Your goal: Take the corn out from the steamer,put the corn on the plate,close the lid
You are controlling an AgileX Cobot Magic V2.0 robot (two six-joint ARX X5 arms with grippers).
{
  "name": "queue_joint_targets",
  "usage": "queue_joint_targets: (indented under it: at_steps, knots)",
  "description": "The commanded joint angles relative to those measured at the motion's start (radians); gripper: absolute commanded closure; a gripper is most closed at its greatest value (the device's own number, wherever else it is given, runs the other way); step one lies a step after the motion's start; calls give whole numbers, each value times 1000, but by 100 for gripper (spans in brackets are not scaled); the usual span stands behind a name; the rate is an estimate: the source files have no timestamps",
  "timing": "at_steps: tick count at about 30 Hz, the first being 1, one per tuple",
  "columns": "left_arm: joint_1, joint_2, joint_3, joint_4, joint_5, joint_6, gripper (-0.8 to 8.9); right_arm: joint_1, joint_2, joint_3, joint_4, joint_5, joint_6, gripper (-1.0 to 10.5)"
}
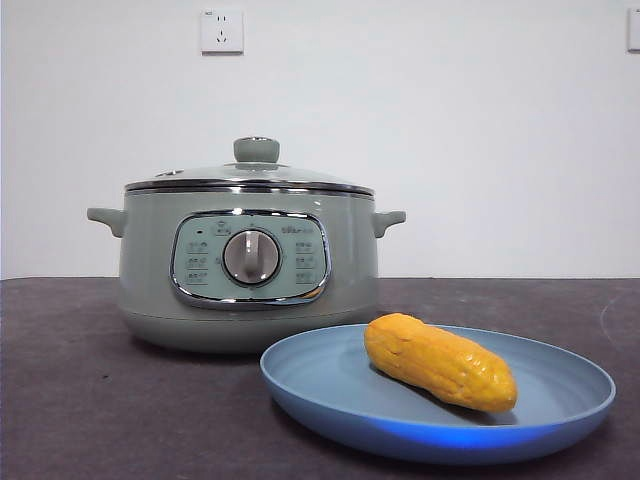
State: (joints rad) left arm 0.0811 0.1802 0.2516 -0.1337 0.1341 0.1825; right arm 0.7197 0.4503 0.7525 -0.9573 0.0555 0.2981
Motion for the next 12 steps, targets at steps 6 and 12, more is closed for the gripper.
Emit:
queue_joint_targets:
  at_steps: [6, 12]
  knots:
    - [4, -114, -184, 10, 0, -97, 816, 2, -1, -10, 5, 3, 0, 945]
    - [4, -179, -249, -45, -1, -135, 816, 2, -1, -10, 5, 3, 0, 945]
